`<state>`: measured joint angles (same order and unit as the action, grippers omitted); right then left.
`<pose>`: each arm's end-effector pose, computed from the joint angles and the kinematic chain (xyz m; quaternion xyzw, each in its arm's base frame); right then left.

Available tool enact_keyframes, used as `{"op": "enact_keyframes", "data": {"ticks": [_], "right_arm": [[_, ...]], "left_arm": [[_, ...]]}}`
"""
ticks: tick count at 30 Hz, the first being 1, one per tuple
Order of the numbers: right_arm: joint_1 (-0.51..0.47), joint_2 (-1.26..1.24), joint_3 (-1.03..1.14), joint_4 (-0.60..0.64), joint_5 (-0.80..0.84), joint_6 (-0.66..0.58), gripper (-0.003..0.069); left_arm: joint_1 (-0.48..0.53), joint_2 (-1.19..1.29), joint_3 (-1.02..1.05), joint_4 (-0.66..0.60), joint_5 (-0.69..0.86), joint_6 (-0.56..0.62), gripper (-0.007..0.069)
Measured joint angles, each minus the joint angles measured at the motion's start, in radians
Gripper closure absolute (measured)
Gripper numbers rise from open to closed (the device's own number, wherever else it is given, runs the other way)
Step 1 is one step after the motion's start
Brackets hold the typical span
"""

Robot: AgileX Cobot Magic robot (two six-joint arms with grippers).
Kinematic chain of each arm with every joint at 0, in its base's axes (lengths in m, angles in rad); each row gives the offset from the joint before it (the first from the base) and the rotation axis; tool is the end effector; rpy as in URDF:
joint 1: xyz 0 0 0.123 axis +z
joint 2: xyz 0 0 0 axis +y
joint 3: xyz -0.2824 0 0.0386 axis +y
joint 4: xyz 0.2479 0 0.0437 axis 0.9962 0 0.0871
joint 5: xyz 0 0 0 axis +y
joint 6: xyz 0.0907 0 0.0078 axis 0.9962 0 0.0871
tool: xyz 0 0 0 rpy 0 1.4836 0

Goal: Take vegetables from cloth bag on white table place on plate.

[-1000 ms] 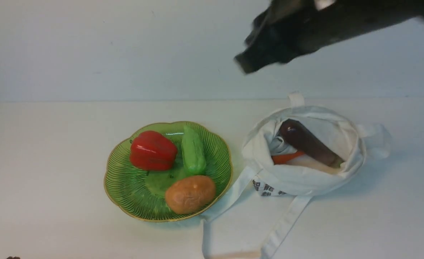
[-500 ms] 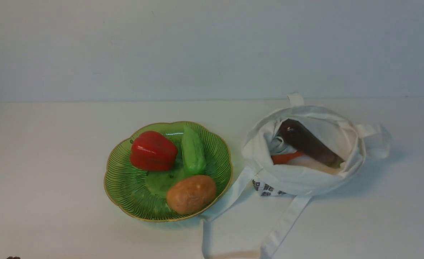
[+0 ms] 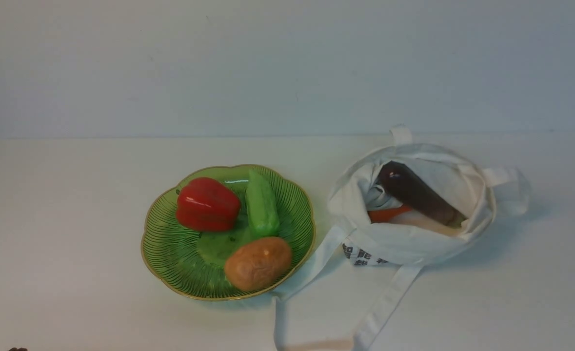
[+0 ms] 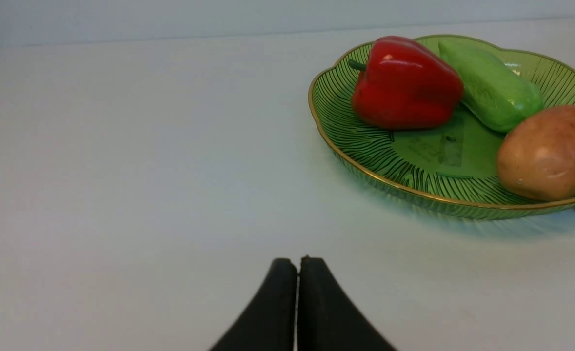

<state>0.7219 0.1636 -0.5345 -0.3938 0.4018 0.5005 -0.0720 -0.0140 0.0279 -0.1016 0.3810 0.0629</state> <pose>0.0335 0.0112 0.3451 -0.1421 0.6620 0.2588 0.6889 0.0519 -0.0072 0.1704 0.0275 0.8061 -0.0458 0.5894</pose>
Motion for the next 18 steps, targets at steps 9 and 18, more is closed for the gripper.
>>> {"op": "enact_keyframes", "data": {"ticks": [9, 18], "right_arm": [[0.0, -0.001, 0.003, -0.006, -0.015, 0.007, 0.0673], [0.0, -0.001, 0.003, 0.143, -0.064, -0.153, 0.0673]], "left_arm": [[0.0, 0.0, 0.0, 0.0, 0.0, 0.0, 0.0633], [0.0, 0.0, 0.0, 0.0, 0.0, 0.0, 0.0633]]}}
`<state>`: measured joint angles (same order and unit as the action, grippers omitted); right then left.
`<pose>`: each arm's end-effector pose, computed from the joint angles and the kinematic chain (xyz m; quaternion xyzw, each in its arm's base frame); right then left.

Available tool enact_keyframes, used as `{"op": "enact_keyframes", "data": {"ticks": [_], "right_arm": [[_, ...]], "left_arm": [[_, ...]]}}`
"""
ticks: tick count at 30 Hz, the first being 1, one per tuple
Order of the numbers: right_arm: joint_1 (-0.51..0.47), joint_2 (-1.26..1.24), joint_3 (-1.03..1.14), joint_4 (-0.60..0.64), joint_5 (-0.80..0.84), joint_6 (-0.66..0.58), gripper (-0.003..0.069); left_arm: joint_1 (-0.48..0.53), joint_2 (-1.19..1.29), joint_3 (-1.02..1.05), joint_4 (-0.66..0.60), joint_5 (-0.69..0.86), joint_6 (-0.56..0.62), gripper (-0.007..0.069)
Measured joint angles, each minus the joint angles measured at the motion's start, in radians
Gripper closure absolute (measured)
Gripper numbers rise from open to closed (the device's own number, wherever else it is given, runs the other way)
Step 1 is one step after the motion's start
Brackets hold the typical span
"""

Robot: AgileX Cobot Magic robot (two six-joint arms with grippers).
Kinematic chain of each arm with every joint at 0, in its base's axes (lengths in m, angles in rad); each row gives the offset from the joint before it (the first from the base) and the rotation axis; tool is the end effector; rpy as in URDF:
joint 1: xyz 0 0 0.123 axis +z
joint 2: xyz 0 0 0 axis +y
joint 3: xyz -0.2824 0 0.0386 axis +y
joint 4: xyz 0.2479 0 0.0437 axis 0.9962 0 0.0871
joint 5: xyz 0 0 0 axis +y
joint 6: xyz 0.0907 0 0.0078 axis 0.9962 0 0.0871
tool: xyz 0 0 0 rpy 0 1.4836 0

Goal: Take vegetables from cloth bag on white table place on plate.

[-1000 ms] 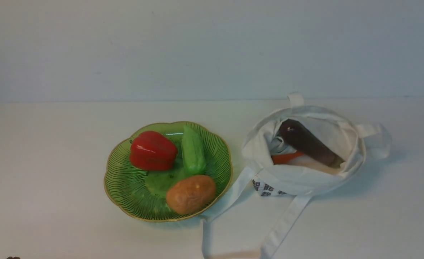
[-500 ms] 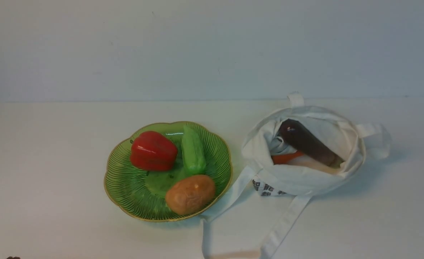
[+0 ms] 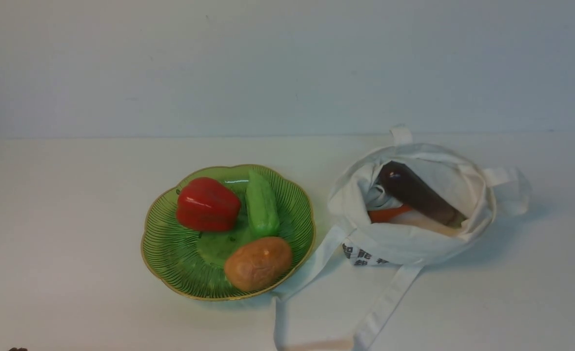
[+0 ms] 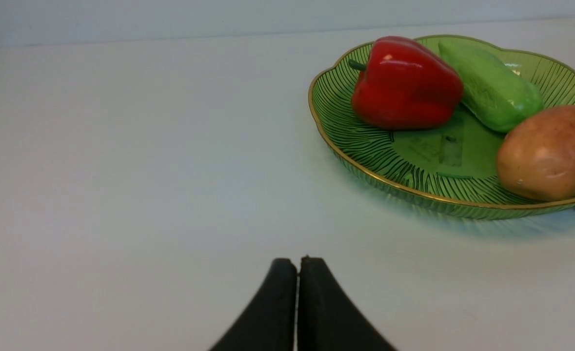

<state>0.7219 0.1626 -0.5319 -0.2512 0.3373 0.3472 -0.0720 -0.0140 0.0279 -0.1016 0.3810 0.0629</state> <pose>0.0297 0.0161 0.3486 -0.1693 0.6381 0.2783 0.6976 0.0519 -0.0072 0.1704 0.0275 0.8061 -0.0458 0.5894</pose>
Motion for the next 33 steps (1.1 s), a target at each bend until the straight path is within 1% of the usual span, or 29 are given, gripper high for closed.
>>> {"op": "enact_keyframes", "data": {"ticks": [1, 2, 4, 5, 7, 11, 14, 15, 16, 17, 18, 20, 21, 25, 28, 31, 33], "right_arm": [[0.0, 0.0, 0.0, 0.072, -0.002, -0.091, 0.0673], [0.0, 0.0, 0.0, 0.081, -0.002, -0.101, 0.0673], [0.0, 0.0, 0.0, 0.185, -0.003, -0.232, 0.0673], [0.0, 0.0, 0.0, 0.207, -0.003, -0.264, 0.0673], [0.0, 0.0, 0.0, 0.239, -0.004, -0.295, 0.0673], [-0.002, -0.005, 0.002, 0.257, -0.004, -0.308, 0.0673], [-0.049, -0.016, 0.018, 0.258, -0.008, -0.311, 0.0673], [-0.118, -0.019, 0.038, 0.258, -0.012, -0.312, 0.0673], [-0.148, -0.019, 0.052, 0.258, -0.013, -0.312, 0.0673], [-0.2, -0.019, 0.073, 0.258, -0.013, -0.312, 0.0673], [-0.289, -0.019, 0.108, 0.251, -0.013, -0.314, 0.0673], [-0.346, -0.019, 0.138, 0.251, -0.013, -0.315, 0.0673], [-0.411, -0.019, 0.177, 0.243, -0.013, -0.317, 0.0673], [-0.592, -0.036, 0.335, 0.227, -0.01, -0.318, 0.0673], [-0.674, -0.076, 0.452, 0.223, -0.007, -0.326, 0.0673], [-0.702, -0.126, 0.538, 0.223, 0.003, -0.329, 0.0673], [-0.705, -0.159, 0.556, 0.223, 0.026, -0.33, 0.0673]], "left_arm": [[0.0, 0.0, 0.0, 0.0, 0.0, 0.0, 0.0633], [0.0, 0.0, 0.0, 0.0, 0.0, 0.0, 0.0633], [0.0, 0.0, 0.0, 0.0, 0.0, 0.0, 0.0633], [0.0, 0.0, 0.0, 0.0, 0.0, 0.0, 0.0633], [0.0, 0.0, 0.0, 0.0, 0.0, 0.0, 0.0633], [0.0, 0.0, 0.0, 0.0, 0.0, 0.0, 0.0633], [0.0, 0.0, 0.0, 0.0, 0.0, 0.0, 0.0633], [0.0, 0.0, 0.0, 0.0, 0.0, 0.0, 0.0633], [0.0, 0.0, 0.0, 0.0, 0.0, 0.0, 0.0633], [0.0, 0.0, 0.0, 0.0, 0.0, 0.0, 0.0633], [0.0, 0.0, 0.0, 0.0, 0.0, 0.0, 0.0633], [0.0, 0.0, 0.0, 0.0, 0.0, 0.0, 0.0633], [0.0, 0.0, 0.0, 0.0, 0.0, 0.0, 0.0633], [0.0, 0.0, 0.0, 0.0, 0.0, 0.0, 0.0633], [0.0, 0.0, 0.0, 0.0, 0.0, 0.0, 0.0633], [0.0, 0.0, 0.0, 0.0, 0.0, 0.0, 0.0633], [0.0, 0.0, 0.0, 0.0, 0.0, 0.0, 0.0633]]}}
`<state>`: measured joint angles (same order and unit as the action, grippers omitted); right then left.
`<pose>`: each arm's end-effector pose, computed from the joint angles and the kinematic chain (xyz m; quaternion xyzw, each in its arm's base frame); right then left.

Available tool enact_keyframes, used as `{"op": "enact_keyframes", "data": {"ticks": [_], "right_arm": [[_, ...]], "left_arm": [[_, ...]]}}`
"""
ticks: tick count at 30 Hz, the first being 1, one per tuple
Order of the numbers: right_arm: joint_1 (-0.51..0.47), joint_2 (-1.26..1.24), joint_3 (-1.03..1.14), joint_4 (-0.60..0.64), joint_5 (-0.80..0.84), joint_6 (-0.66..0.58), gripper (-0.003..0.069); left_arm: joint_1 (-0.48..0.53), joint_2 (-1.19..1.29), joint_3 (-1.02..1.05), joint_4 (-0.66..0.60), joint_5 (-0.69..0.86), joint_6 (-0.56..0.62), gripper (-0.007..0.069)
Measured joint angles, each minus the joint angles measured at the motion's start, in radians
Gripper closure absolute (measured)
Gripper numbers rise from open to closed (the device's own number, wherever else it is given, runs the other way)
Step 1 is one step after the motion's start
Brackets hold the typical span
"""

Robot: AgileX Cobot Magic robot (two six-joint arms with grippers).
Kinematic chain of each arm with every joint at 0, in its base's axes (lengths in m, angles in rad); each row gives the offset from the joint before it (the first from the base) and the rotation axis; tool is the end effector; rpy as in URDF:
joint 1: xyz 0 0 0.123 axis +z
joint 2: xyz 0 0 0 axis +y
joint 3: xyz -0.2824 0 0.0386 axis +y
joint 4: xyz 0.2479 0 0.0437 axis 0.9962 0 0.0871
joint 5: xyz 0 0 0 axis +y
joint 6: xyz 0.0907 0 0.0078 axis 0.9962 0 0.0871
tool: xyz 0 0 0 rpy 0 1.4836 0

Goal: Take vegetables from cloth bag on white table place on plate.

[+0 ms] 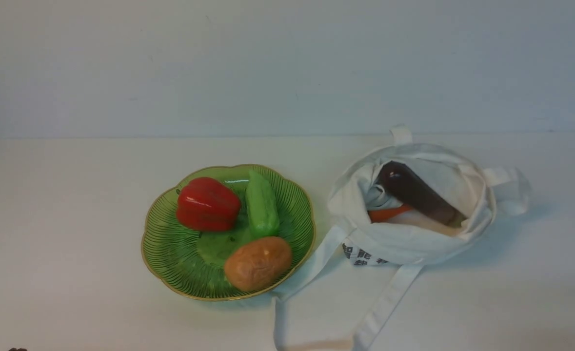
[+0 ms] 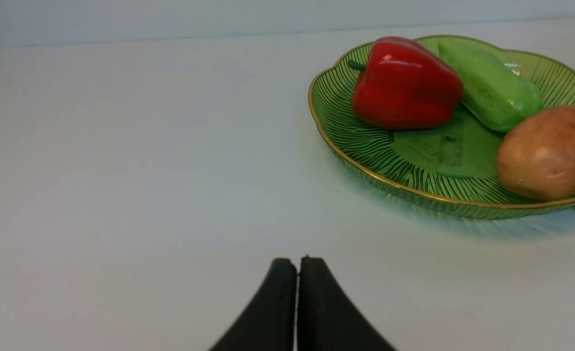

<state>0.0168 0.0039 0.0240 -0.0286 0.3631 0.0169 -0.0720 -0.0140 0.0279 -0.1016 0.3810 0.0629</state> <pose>0.0536 0.0000 0.1721 -0.0077 0.8059 -0.0020 0.5920 0.0519 -0.0072 0.1704 0.0275 0.8061 -0.0458 0.5894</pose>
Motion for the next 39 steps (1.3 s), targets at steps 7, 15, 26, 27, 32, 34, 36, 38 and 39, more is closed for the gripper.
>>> {"op": "enact_keyframes", "data": {"ticks": [7, 15, 26, 27, 32, 34, 36, 38, 39], "right_arm": [[-0.001, -0.015, 0.0, 0.0, 0.009, -0.002, 0.0673], [-0.001, -0.015, 0.0, 0.0, 0.009, -0.002, 0.0673], [-0.001, -0.015, 0.0, 0.0, 0.009, -0.002, 0.0673], [-0.001, -0.015, 0.0, 0.0, 0.009, -0.002, 0.0673], [-0.001, -0.015, 0.0, 0.0, 0.009, -0.002, 0.0673], [-0.001, -0.015, 0.0, 0.0, 0.009, -0.002, 0.0673], [-0.001, -0.015, 0.0, 0.0, 0.009, -0.002, 0.0673], [-0.001, -0.015, 0.0, 0.0, 0.009, -0.002, 0.0673], [-0.001, -0.015, 0.0, 0.0, 0.009, -0.002, 0.0673]], "left_arm": [[0.0, 0.0, 0.0, 0.0, 0.0, 0.0, 0.0633], [0.0, 0.0, 0.0, 0.0, 0.0, 0.0, 0.0633], [0.0, 0.0, 0.0, 0.0, 0.0, 0.0, 0.0633], [0.0, 0.0, 0.0, 0.0, 0.0, 0.0, 0.0633], [0.0, 0.0, 0.0, 0.0, 0.0, 0.0, 0.0633], [0.0, 0.0, 0.0, 0.0, 0.0, 0.0, 0.0633], [0.0, 0.0, 0.0, 0.0, 0.0, 0.0, 0.0633], [0.0, 0.0, 0.0, 0.0, 0.0, 0.0, 0.0633], [0.0, 0.0, 0.0, 0.0, 0.0, 0.0, 0.0633]]}}
